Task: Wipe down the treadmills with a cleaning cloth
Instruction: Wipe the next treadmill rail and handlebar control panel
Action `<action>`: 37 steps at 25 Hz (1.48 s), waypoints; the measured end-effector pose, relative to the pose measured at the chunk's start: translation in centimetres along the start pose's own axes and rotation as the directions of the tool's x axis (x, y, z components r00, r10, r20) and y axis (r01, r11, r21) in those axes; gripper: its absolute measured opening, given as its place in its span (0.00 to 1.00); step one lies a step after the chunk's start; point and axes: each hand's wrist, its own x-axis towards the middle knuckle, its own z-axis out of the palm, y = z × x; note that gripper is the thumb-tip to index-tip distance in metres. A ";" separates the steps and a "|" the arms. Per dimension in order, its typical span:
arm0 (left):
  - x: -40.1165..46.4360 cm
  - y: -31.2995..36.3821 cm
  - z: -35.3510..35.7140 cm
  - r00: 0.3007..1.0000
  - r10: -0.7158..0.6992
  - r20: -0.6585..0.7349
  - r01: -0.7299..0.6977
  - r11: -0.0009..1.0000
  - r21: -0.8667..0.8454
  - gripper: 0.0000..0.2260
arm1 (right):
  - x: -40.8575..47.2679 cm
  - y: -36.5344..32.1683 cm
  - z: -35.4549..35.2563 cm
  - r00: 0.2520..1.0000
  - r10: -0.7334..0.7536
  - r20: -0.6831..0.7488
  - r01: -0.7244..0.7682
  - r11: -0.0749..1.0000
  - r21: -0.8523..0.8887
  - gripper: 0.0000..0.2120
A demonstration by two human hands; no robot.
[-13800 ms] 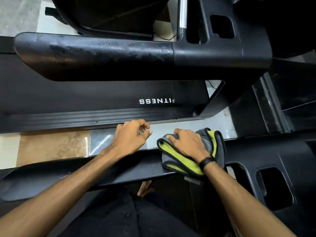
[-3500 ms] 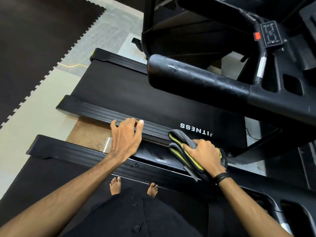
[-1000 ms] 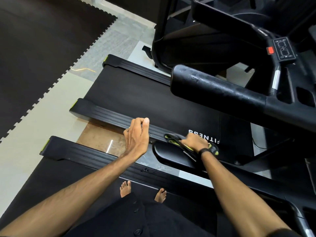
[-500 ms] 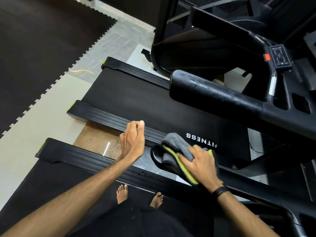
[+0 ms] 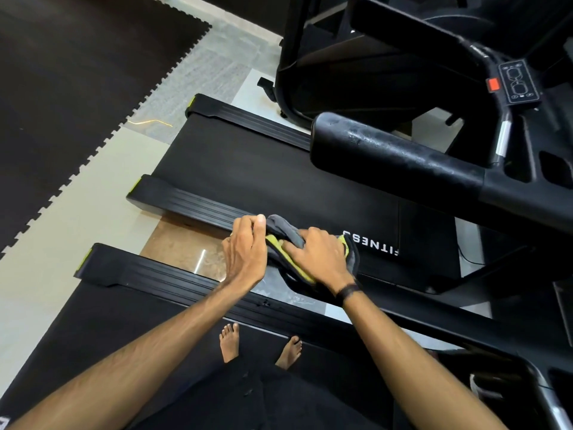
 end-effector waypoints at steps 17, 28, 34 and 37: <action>-0.2 0.0 1.3 0.999 0.000 -0.033 0.000 1.000 -0.001 0.23 | -0.2 1.0 -0.3 1.000 0.024 -0.012 -0.024 0.998 0.053 0.18; 0.5 0.3 1.2 0.991 0.062 0.117 -0.061 0.998 -0.017 0.08 | 1.2 14.9 -2.8 0.824 0.376 0.424 -0.373 0.923 -0.093 0.22; 0.4 0.6 2.4 0.997 0.043 0.067 -0.042 0.999 -0.007 0.09 | 1.7 4.6 -0.5 0.970 0.171 0.174 -0.175 0.985 0.010 0.19; 0.8 0.4 2.7 0.997 -0.005 0.071 0.009 0.999 -0.052 0.10 | -2.0 4.9 -1.8 0.996 0.084 0.013 -0.085 0.990 0.111 0.19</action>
